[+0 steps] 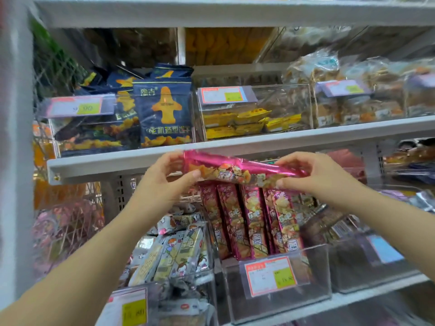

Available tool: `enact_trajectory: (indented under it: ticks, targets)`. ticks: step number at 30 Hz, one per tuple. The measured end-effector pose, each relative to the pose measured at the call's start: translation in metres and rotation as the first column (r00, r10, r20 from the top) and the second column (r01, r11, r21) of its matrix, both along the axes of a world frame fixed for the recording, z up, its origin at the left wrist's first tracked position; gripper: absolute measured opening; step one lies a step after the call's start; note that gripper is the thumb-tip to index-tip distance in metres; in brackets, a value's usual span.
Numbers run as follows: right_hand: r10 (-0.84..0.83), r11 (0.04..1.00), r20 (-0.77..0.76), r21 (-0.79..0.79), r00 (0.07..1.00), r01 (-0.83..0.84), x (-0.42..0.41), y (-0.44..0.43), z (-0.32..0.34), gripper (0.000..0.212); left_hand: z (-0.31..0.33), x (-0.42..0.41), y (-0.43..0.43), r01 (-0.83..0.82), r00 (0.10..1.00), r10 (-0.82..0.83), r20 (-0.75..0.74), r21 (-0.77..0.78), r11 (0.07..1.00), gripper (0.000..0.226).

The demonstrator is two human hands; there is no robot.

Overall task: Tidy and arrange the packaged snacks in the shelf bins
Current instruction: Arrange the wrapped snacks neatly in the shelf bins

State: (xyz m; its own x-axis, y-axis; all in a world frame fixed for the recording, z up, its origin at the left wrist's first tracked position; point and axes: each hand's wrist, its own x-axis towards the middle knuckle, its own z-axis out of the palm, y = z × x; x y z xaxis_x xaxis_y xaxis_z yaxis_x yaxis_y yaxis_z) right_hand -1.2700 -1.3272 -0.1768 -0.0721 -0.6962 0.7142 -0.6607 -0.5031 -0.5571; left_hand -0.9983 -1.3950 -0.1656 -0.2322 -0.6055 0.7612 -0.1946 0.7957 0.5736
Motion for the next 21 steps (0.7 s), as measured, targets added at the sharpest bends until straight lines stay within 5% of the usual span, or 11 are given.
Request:
enact_trajectory:
  ticks: [9, 21]
  targets:
    - [-0.242, 0.966, -0.227, -0.143, 0.943, 0.213, -0.010, 0.032, 0.015, 0.034, -0.011, -0.016, -0.001, -0.290, 0.844, 0.373, 0.386, -0.258, 0.922, 0.034]
    - [-0.264, 0.964, -0.616, -0.164, 0.742, 0.207, 0.048, -0.023, 0.001, 0.046, -0.025, -0.029, -0.022, -0.292, 0.721, 0.353, 0.596, -0.200, 0.935, 0.023]
